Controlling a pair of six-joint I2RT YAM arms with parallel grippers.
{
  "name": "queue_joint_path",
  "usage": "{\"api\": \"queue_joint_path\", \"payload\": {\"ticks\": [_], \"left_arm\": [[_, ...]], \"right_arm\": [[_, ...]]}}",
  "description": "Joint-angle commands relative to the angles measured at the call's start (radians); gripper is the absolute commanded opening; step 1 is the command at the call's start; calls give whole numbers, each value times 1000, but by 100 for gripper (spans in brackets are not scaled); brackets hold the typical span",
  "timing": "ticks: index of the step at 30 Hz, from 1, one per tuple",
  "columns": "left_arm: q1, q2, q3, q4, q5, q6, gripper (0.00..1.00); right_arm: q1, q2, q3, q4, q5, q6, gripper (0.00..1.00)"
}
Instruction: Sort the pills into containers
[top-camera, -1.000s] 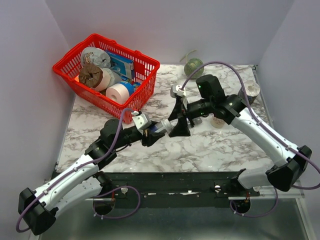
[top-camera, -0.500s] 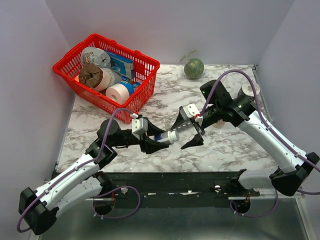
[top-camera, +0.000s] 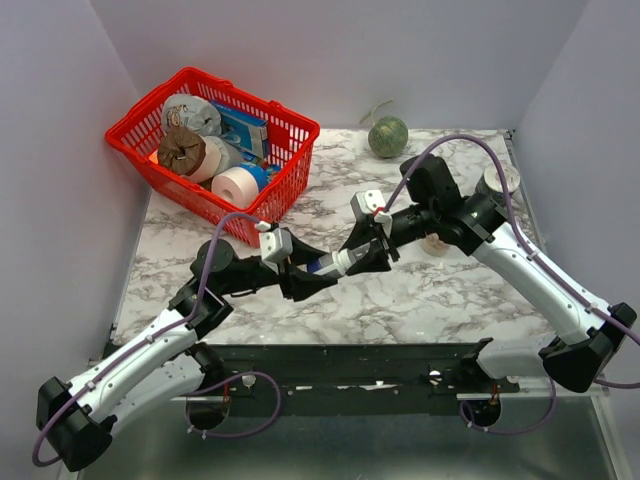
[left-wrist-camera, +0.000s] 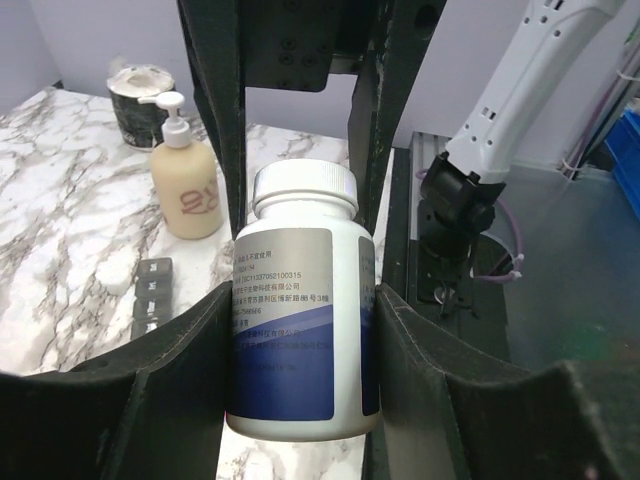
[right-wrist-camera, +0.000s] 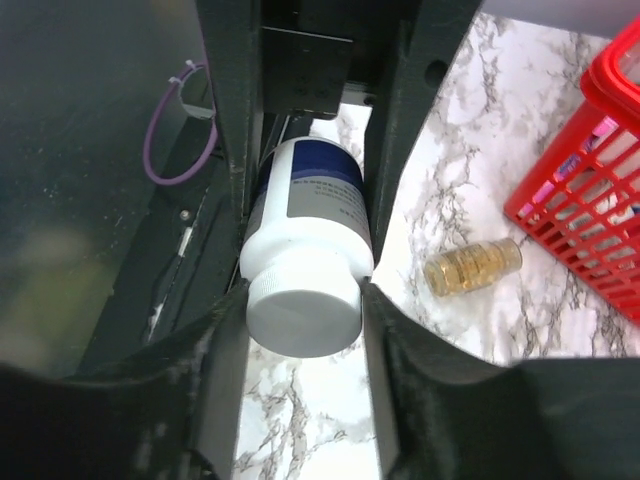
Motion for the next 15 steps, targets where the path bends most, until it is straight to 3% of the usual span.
{"api": "queue_joint_path", "payload": {"ticks": [1,6,8,15], "left_arm": [[7,3,54,-49,-132,69,0],[-25,0,96,-172,-236,227,0],[-42,-1,100,-210,-295,333,0],[-61,-1,58,-152,-344,443,0]], "right_arm": [[12,10,-21,74,2,133,43],[12,27,-82,163,-67,304,38],[12,33,-116,209,-104,418,30],[6,66,-165,350,-170,608,29]]}}
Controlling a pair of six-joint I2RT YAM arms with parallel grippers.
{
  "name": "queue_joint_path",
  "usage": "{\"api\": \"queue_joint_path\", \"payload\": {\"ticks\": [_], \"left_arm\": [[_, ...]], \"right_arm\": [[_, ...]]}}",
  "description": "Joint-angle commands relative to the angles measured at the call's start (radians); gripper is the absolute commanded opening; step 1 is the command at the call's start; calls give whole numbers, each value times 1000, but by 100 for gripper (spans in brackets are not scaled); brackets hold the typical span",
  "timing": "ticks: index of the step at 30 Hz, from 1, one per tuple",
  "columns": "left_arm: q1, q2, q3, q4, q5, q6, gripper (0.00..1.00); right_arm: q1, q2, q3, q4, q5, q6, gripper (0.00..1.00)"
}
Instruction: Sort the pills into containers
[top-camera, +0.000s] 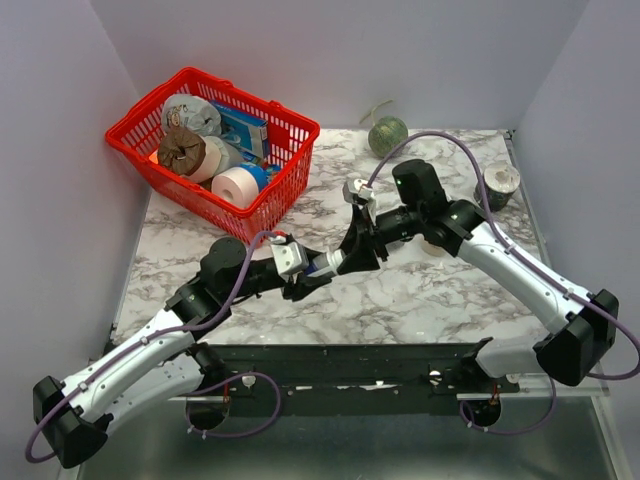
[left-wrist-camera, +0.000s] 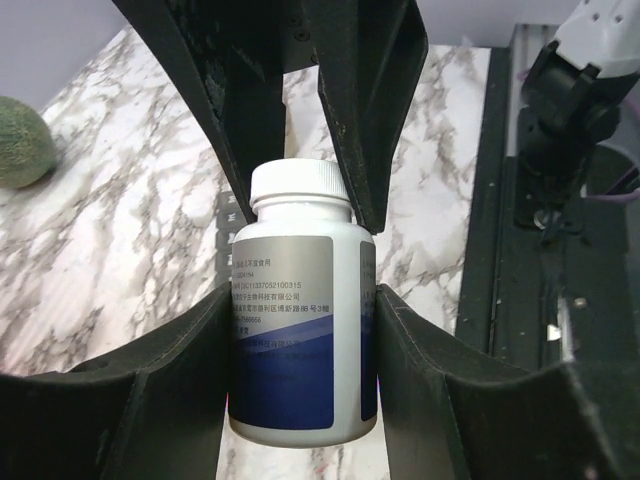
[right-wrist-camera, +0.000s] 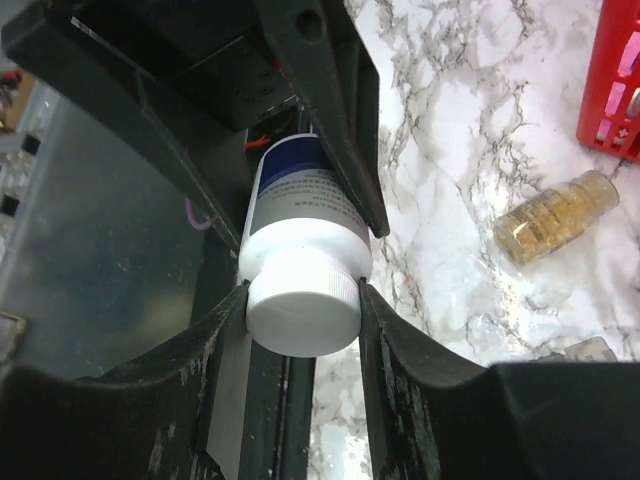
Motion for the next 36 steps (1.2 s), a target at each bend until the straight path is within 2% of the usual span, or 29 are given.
{"api": "queue_joint_path", "payload": {"ticks": [1,3,8,10,12,13,14,15,16,19,24,25,27,28,29,31,36], "left_arm": [[-13,2,-4,160,-181,141,0],[-46,-4,-15,186,-216,188,0],[-119,5,-18,240,-374,268,0],[-121,16,-27,254,-375,245,0],[-119,18,-54,271,-342,215,0],[-118,18,-62,275,-323,173,0],[-115,16,-70,277,-283,153,0],[-110,12,-90,281,-248,126,0],[-96,8,-99,289,-221,80,0],[-58,-7,-134,313,-109,9,0],[5,-31,-162,349,76,-143,0],[14,-31,-165,373,133,-166,0],[48,-27,-174,412,196,-250,0],[58,-21,-176,457,246,-278,0],[65,-16,-177,476,269,-307,0],[75,1,-179,533,297,-373,0],[80,34,-182,631,343,-467,0]], "right_arm": [[32,45,-24,122,-170,236,29],[32,61,-41,180,-167,308,29],[15,107,-110,326,-115,607,31],[9,122,-98,354,-133,649,33],[5,133,-46,345,-160,640,40],[-6,133,-26,327,-165,583,51],[-11,135,5,294,-165,530,58],[-14,138,82,168,-161,453,66],[-17,141,133,89,-138,282,82],[-17,151,276,-161,-87,4,99],[-17,153,425,-478,-45,-325,100],[-17,151,457,-540,-56,-539,100],[-17,113,444,-716,-91,-804,100],[-15,89,419,-747,-116,-1018,100],[-15,42,354,-755,-116,-1092,100],[4,21,316,-718,-99,-1140,100],[24,26,292,-637,-82,-1063,97]]}}
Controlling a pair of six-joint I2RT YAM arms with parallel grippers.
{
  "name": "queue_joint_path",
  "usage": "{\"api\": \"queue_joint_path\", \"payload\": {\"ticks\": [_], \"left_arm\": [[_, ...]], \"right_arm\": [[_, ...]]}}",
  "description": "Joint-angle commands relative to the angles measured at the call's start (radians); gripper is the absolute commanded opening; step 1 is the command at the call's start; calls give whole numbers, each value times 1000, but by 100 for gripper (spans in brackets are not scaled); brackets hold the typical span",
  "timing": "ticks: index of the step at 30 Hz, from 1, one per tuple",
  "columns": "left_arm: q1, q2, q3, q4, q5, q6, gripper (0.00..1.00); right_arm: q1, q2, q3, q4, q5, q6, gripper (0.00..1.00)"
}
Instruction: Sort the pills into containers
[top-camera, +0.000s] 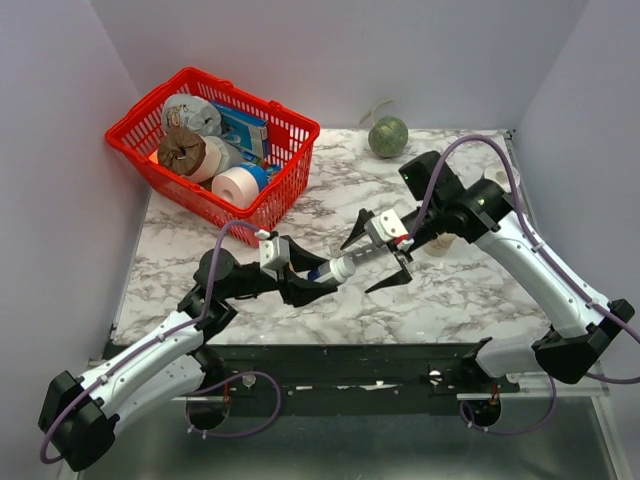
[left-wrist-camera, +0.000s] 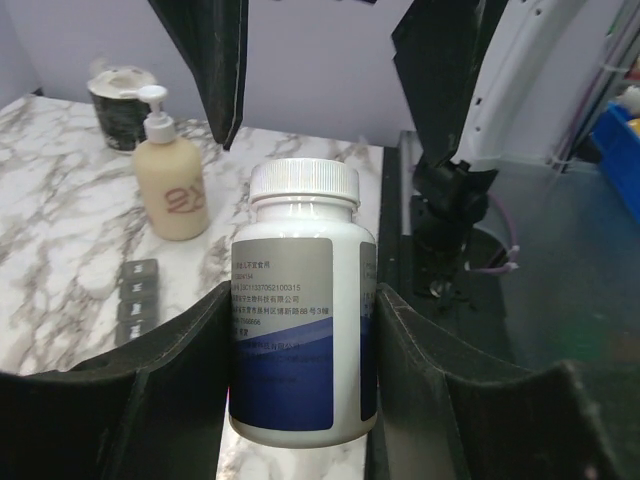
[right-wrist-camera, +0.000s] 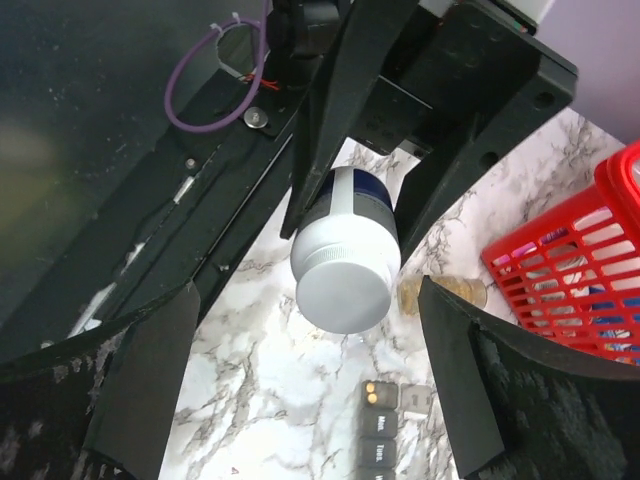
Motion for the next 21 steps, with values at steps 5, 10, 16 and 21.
{"api": "queue_joint_path", "payload": {"ticks": [5,10,16,21], "left_arm": [[9,36,-2,213,108,-165,0],[11,44,-3,224,93,-178,0],[9,24,31,63,29,-54,0],[9,21,61,-40,-27,37,0]], "right_arm": [[49,-8,-59,64,34,-30,81],[55,-12,-69,122,34,57,65],[57,-19,-79,171,30,186,61],[60,-22,-122,252,27,333,52]]}}
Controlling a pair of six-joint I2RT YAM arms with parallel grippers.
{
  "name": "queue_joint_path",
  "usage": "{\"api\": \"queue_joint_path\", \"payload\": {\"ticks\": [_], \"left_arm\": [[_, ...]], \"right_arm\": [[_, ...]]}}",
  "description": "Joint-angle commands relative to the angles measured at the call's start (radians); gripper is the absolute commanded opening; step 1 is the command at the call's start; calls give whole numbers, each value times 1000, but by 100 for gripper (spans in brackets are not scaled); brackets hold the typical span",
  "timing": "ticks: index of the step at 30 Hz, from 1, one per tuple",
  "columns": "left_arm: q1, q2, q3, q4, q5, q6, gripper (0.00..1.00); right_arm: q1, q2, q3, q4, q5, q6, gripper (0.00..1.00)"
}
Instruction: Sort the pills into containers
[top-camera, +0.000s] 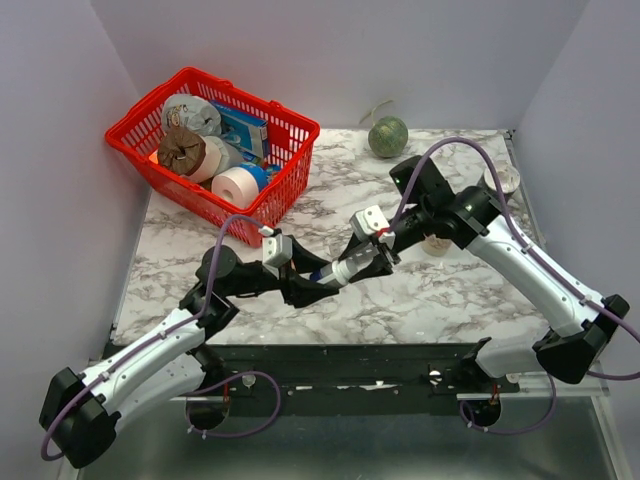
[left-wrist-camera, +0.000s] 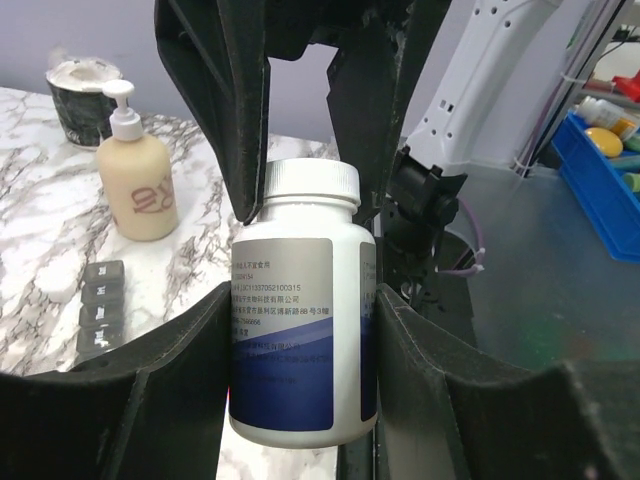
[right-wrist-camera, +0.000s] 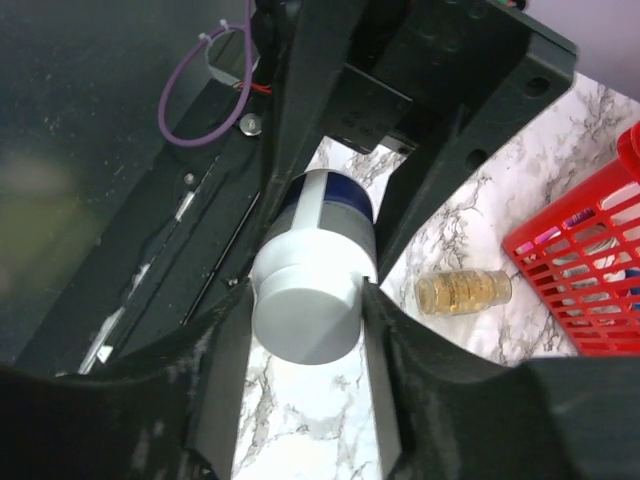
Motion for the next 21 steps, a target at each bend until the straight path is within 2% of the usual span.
{"api": "queue_joint_path", "payload": {"ticks": [1,4,6,7,8,9,10,11,13,14,15,16,17,18,19,21], "left_arm": [[5,-21,46,-68,-76,120,0],[5,-41,28,-41,-129,147,0],[-2,-56,12,-12,-191,183,0],[-2,-73,6,7,-218,203,0],[-11,-82,0,17,-244,225,0],[-20,-90,-9,27,-277,279,0],[-28,-99,-12,30,-350,304,0],[-38,-101,-14,30,-382,343,0],[-60,-90,-9,28,-450,413,0],[-64,-82,-6,27,-464,426,0],[-66,-76,-2,28,-467,427,0],[-66,-65,-3,37,-469,424,0],[-66,-62,-3,40,-466,418,0],[-66,-61,-8,40,-462,412,0],[-66,-58,-11,40,-455,403,0],[-64,-53,-12,19,-417,381,0]], "right_arm": [[11,-16,-55,110,-22,189,44],[11,-19,-118,199,-46,333,35],[11,-13,-149,286,-31,502,31],[11,-8,-168,302,-13,603,22],[9,7,-184,330,12,698,20],[6,12,-205,426,48,805,18],[-18,14,-236,489,85,906,15],[-38,17,-306,552,95,1109,15],[-113,36,-351,673,87,1289,15],[-136,49,-391,725,45,1434,17],[-158,69,-406,823,9,1494,23],[-173,78,-409,847,-41,1531,31],[-173,81,-405,856,-61,1535,51],[-173,83,-396,876,-83,1524,58],[-173,84,-390,882,-115,1514,71],[-177,80,-353,827,-140,1405,82]]}}
